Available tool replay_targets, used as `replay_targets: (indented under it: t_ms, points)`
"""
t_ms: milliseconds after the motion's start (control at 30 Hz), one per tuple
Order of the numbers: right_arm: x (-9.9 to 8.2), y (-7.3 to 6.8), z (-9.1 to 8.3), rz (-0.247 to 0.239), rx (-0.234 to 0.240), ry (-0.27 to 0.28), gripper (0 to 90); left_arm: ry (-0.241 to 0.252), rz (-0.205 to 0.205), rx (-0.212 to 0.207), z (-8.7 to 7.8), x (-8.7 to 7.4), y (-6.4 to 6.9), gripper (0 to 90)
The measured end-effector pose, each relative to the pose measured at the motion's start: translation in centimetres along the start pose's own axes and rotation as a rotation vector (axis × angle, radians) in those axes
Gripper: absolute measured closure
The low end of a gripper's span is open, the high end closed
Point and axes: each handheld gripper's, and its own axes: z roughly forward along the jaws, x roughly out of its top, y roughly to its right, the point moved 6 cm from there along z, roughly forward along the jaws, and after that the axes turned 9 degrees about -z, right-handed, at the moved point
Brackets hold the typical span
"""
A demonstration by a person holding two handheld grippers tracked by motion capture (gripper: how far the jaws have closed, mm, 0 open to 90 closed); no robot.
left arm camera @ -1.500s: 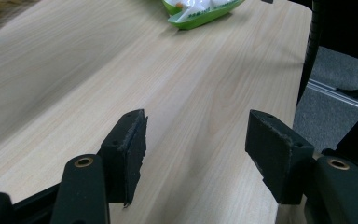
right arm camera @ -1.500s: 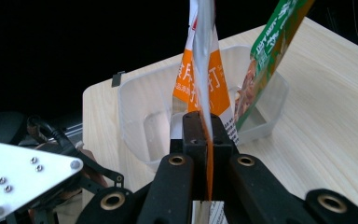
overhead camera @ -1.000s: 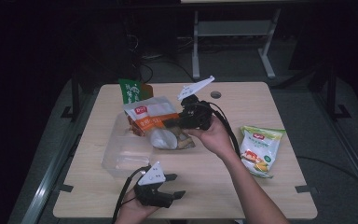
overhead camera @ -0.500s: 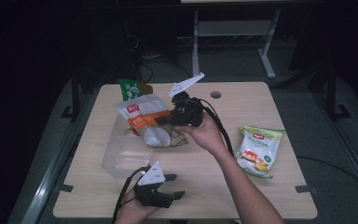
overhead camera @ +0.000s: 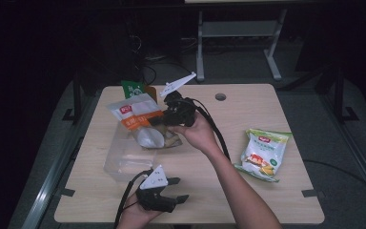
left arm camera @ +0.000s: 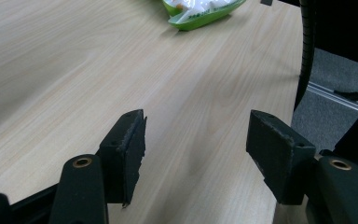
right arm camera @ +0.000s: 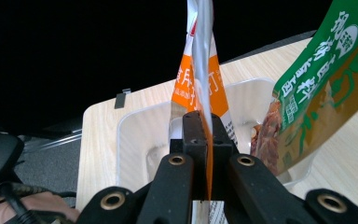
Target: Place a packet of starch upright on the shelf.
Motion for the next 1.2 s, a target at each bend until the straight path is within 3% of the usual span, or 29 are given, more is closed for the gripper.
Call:
replay_targets:
  t_ms: [433,667,967,1200]
  points:
    - [0.8,0.6,3.3,0.035,0.030,0.015,89.8,0.001,-0.008,-0.002,-0.1,-0.1,0.0,37.0]
    - [0.5,0.9,5.0,0.052,0.030,0.004,89.8,-0.018,0.010,0.004,-0.3,-0.3,-0.4,37.0]
    - [0.0,1.2,7.3,0.044,0.008,-0.030,89.8,-0.015,-0.003,0.005,-0.3,-0.4,-0.4,36.8]
    - [-0.5,1.3,9.1,0.076,0.025,-0.014,89.8,-0.018,-0.013,0.003,-0.2,-0.5,-0.4,36.7]
